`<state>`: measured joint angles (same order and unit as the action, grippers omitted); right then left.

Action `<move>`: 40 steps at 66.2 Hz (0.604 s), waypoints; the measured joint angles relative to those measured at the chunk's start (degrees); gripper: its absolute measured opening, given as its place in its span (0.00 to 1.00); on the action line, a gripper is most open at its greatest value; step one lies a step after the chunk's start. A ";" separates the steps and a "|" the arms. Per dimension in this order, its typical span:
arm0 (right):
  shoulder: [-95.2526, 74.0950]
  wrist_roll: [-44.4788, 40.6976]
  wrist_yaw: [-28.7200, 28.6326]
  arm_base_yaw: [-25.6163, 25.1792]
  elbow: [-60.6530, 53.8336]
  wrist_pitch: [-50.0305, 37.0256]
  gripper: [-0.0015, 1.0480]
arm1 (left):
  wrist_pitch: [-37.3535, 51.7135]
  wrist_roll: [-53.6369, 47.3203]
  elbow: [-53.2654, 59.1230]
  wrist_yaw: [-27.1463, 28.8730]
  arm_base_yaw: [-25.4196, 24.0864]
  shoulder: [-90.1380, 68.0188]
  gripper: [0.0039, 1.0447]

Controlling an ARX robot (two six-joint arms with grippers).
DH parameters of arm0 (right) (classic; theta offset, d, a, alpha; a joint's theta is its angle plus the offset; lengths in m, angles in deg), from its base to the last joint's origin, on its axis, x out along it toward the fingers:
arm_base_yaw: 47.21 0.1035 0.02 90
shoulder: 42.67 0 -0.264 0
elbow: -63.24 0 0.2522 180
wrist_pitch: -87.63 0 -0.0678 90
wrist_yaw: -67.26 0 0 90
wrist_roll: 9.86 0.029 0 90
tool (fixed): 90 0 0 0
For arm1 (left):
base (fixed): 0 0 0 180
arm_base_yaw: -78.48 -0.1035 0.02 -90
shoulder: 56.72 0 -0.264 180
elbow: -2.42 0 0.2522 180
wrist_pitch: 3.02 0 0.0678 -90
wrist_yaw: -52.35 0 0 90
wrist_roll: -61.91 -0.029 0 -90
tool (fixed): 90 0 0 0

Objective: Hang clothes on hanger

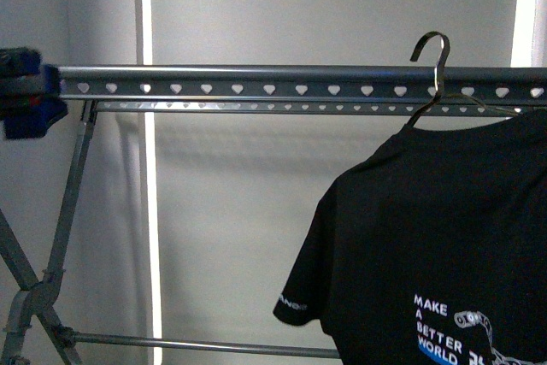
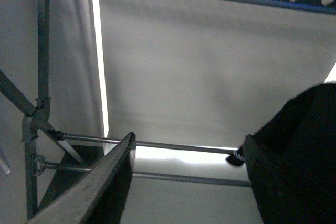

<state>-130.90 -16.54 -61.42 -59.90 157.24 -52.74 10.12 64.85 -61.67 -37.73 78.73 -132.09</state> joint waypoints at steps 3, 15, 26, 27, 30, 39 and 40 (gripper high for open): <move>-1.27 5.09 -0.02 0.02 2.86 -0.79 0.04 | 2.99 -1.29 6.27 0.04 -0.04 3.02 0.45; -5.29 17.22 3.06 1.70 9.51 -2.03 0.04 | 8.76 -2.29 20.57 0.09 -0.20 9.62 0.10; -8.98 19.17 7.61 3.61 13.84 -0.33 0.04 | 11.39 -2.64 28.30 0.04 -0.20 14.88 0.03; -9.66 19.43 8.41 3.83 14.51 -0.02 0.04 | 11.56 -2.64 29.14 0.07 -0.20 15.45 0.03; -10.60 19.58 9.46 4.13 15.52 0.35 0.04 | 11.89 -2.64 30.73 0.04 -0.20 16.61 0.03; -12.66 19.98 12.37 5.25 17.31 1.14 0.04 | 12.17 -2.64 35.56 0.09 -0.20 20.76 0.03; -12.68 19.96 12.50 5.33 17.31 1.14 0.04 | 12.17 -2.64 35.87 0.07 -0.20 21.03 0.03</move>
<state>-143.57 3.41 -48.91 -54.57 174.55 -51.60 22.29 62.21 -25.80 -37.66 78.54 -111.07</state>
